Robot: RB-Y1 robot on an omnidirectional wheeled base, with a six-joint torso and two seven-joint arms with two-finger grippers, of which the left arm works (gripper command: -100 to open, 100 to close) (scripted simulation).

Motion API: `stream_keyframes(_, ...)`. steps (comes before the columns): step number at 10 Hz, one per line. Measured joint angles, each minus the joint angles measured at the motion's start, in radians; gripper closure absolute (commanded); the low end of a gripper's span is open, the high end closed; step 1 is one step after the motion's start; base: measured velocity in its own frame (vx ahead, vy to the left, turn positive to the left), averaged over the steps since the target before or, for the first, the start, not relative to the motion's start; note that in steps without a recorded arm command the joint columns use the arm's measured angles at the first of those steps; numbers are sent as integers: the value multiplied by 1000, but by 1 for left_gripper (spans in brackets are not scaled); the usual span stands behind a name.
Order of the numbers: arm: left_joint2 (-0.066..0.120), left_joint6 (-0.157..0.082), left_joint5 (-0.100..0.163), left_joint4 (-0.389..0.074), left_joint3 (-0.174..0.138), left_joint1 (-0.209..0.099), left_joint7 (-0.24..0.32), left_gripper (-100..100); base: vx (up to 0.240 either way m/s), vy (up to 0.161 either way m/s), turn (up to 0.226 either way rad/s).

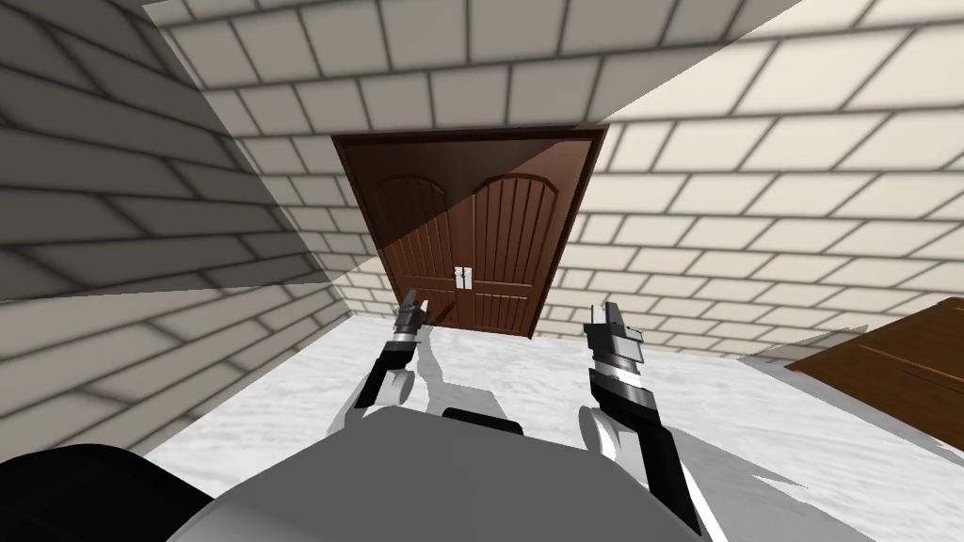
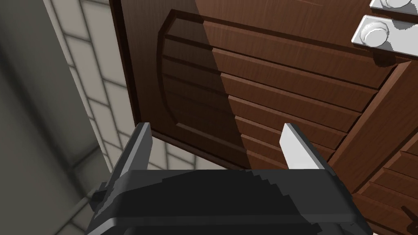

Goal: Pull the door open

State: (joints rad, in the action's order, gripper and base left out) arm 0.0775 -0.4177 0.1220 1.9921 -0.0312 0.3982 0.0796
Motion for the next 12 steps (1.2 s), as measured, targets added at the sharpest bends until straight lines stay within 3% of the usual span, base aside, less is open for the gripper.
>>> stream_keyframes(3,16,31,12,-63,-14,-24,-15,-100,146,62,-62)
stream_keyframes(5,10,32,11,-104,-10,-33,-30,-100,125,45,-56)
stream_keyframes(8,26,49,23,-172,-23,-54,-41,-100,145,57,-70)
stream_keyframes(12,26,75,30,-241,-29,-80,-63,-100,107,53,-57)
